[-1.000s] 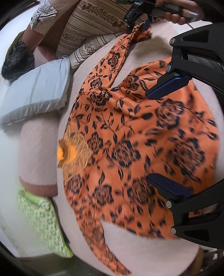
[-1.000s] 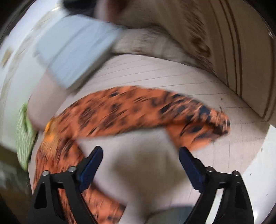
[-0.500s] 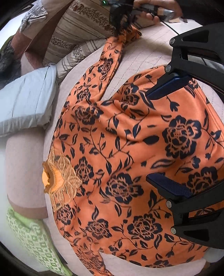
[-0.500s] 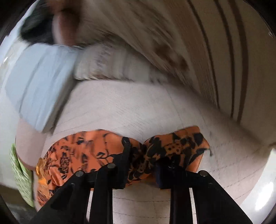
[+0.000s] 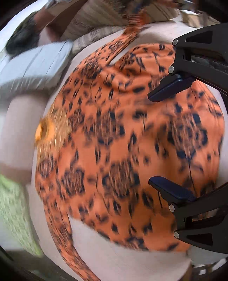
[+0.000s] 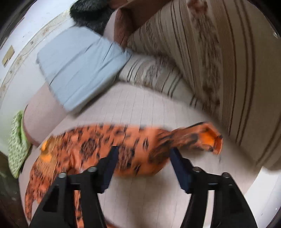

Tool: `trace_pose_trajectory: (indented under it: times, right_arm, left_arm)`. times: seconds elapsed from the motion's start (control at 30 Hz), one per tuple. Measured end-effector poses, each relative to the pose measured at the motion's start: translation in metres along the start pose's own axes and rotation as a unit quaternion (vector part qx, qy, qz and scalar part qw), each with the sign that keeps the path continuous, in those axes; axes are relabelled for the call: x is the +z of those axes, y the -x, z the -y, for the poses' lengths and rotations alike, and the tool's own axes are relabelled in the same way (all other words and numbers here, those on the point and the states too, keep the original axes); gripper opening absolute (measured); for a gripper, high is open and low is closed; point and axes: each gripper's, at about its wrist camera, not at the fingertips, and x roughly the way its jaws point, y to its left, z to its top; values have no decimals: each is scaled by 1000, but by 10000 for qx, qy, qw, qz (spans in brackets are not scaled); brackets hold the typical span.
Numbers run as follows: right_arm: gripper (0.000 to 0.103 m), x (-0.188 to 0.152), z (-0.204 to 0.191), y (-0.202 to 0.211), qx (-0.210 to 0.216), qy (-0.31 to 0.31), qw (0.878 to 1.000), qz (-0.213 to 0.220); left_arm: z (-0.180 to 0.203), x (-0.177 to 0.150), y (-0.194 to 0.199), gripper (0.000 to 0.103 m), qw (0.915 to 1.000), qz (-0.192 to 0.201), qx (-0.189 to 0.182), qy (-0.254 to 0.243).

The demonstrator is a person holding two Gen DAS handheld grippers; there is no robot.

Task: Fold small clothes

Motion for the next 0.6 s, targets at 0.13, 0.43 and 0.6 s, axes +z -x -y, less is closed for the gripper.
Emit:
trace_pose_trajectory:
  times: [0.13, 0.43, 0.6]
  right_arm:
    - [68, -65, -30, -6, 794, 418, 9929, -786]
    - [58, -151, -74, -61, 1422, 1238, 9609, -2027]
    - [7, -166, -86, -53, 1027, 1621, 9606, -2010]
  left_arm:
    - [-52, -2, 17, 87, 9982, 118, 310, 506]
    - [-143, -4, 7, 86, 9867, -398, 1212, 1010]
    - [-127, -6, -14, 69, 9889, -495, 1228, 668]
